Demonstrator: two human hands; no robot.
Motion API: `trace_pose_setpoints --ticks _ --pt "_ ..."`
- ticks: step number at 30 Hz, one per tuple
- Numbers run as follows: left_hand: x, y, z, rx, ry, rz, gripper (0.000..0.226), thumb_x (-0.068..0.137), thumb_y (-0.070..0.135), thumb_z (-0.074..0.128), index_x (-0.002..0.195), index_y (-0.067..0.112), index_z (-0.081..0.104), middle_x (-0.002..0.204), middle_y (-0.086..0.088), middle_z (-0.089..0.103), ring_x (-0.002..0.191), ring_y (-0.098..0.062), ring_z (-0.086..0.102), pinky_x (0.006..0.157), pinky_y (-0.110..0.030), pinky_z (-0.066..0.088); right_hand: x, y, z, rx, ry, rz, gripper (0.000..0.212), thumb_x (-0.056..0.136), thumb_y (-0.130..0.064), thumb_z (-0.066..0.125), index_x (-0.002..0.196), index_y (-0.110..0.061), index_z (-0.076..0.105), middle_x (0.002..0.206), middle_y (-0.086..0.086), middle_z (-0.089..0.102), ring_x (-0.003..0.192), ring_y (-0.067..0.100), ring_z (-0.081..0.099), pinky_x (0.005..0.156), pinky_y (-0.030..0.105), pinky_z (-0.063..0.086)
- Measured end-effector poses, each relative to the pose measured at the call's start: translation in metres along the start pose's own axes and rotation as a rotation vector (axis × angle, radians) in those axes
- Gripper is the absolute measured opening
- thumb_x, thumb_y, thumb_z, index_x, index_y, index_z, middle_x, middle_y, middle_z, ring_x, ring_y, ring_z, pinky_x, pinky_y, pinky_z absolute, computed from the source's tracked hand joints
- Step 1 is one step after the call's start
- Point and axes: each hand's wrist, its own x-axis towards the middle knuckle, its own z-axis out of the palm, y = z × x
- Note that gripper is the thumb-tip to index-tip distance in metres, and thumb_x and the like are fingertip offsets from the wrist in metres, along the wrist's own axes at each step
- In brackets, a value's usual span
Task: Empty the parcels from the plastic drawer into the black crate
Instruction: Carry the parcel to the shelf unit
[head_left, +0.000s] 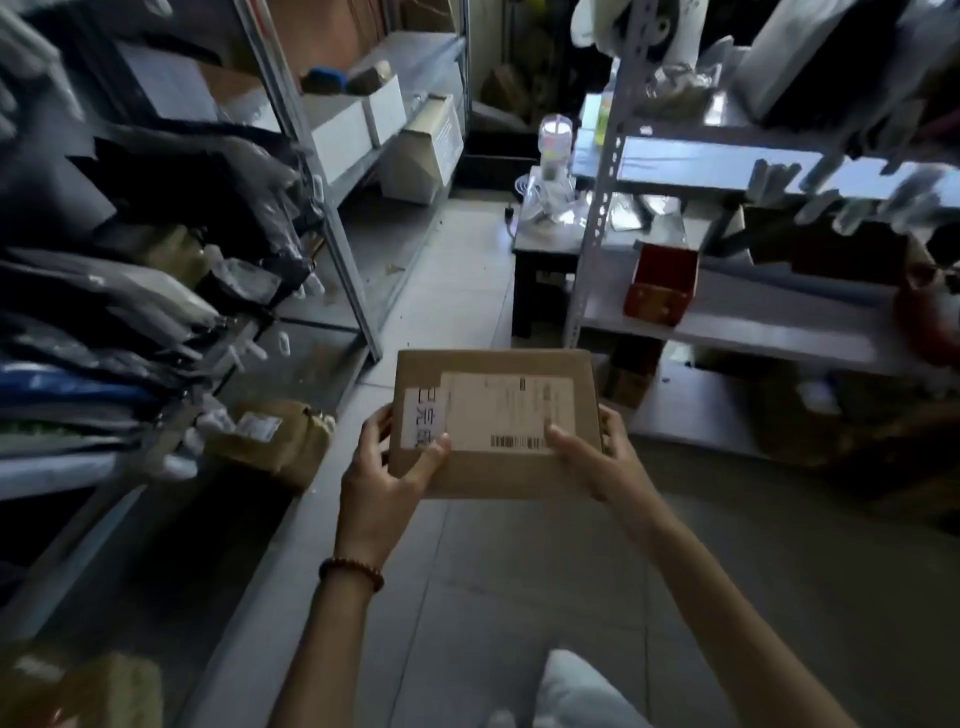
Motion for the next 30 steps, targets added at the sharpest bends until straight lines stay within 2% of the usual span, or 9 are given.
trace_pose_setpoints --ticks 5,8,10,13,17,21,24,27,30 --pt "0.114 0.017 0.044 0.021 0.098 0.020 0.055 0.078 0.036 0.075 0.126 0.032 0.049 0.117 0.008 0.061 0.107 -0.011 0.059 0.086 -0.031 0.053 0.101 -0.025 -0.016 -0.116 0.020 -0.037 0.076 0.068 -0.057 0.077 0.129 -0.035 0.039 0.126 -0.003 0.058 0.112 0.016 0.060 0.093 0.042 0.054" --pt "0.166 0.036 0.062 0.065 0.178 0.058 0.058 0.079 0.037 0.075 0.130 0.029 0.049 0.115 0.011 0.058 0.100 -0.006 0.057 0.078 -0.018 0.047 0.160 -0.048 -0.020 -0.111 0.010 -0.067 0.052 0.081 -0.042 0.071 0.122 -0.034 0.042 0.121 -0.005 0.059 0.104 0.010 0.060 0.084 0.028 0.056" --pt "0.193 0.041 0.071 0.047 0.207 0.046 0.058 0.078 0.039 0.075 0.130 0.030 0.049 0.114 0.012 0.059 0.100 -0.004 0.058 0.076 -0.016 0.048 0.194 -0.063 -0.023 -0.147 0.013 -0.081 0.055 0.080 -0.045 0.070 0.126 -0.030 0.043 0.118 -0.007 0.059 0.102 0.006 0.060 0.079 0.021 0.055" --pt "0.229 0.039 0.076 -0.026 0.201 -0.010 0.062 0.072 0.042 0.078 0.126 0.032 0.048 0.115 0.016 0.060 0.105 0.002 0.057 0.074 -0.012 0.049 0.242 -0.084 -0.026 -0.192 0.005 -0.063 0.074 0.068 -0.057 0.071 0.131 -0.030 0.043 0.125 -0.004 0.059 0.111 0.012 0.059 0.090 0.036 0.055" --pt "0.284 0.030 0.077 -0.031 0.205 -0.097 0.059 0.073 0.036 0.079 0.122 0.034 0.045 0.114 0.014 0.060 0.104 0.001 0.057 0.078 -0.020 0.052 0.318 -0.104 -0.015 -0.217 -0.005 -0.070 0.074 0.062 -0.057 0.075 0.126 -0.029 0.048 0.123 -0.002 0.061 0.108 0.013 0.061 0.087 0.037 0.056" --pt "0.363 0.023 0.060 0.033 0.238 -0.109 0.053 0.074 0.036 0.079 0.115 0.040 0.046 0.094 0.033 0.057 0.084 0.023 0.056 0.060 -0.001 0.044 0.405 -0.116 0.019 -0.198 -0.022 -0.063 0.063 0.069 -0.054 0.079 0.122 -0.031 0.054 0.119 -0.002 0.064 0.104 0.017 0.065 0.085 0.045 0.057" --pt "0.434 0.021 0.038 0.136 0.264 -0.106 0.050 0.075 0.046 0.076 0.115 0.042 0.047 0.097 0.030 0.058 0.086 0.012 0.058 0.065 -0.009 0.044 0.472 -0.124 0.058 -0.247 0.014 -0.057 0.053 0.072 -0.051 0.077 0.116 -0.030 0.057 0.118 -0.004 0.065 0.104 0.011 0.064 0.090 0.034 0.055" --pt "0.501 0.021 0.016 0.158 0.223 -0.155 0.058 0.078 0.046 0.073 0.129 0.028 0.052 0.120 0.004 0.060 0.105 -0.014 0.059 0.083 -0.031 0.052 0.522 -0.145 0.096 -0.288 0.021 -0.031 0.049 0.077 -0.048 0.074 0.117 -0.027 0.056 0.117 -0.004 0.065 0.097 0.002 0.061 0.076 0.011 0.049" --pt "0.567 0.026 0.000 0.172 0.169 -0.136 0.068 0.073 0.056 0.073 0.132 0.028 0.053 0.125 -0.002 0.059 0.114 -0.019 0.056 0.092 -0.038 0.051 0.564 -0.170 0.115 -0.289 0.070 -0.051 0.055 0.075 -0.050 0.074 0.120 -0.026 0.054 0.117 -0.008 0.063 0.100 0.007 0.062 0.081 0.021 0.053"
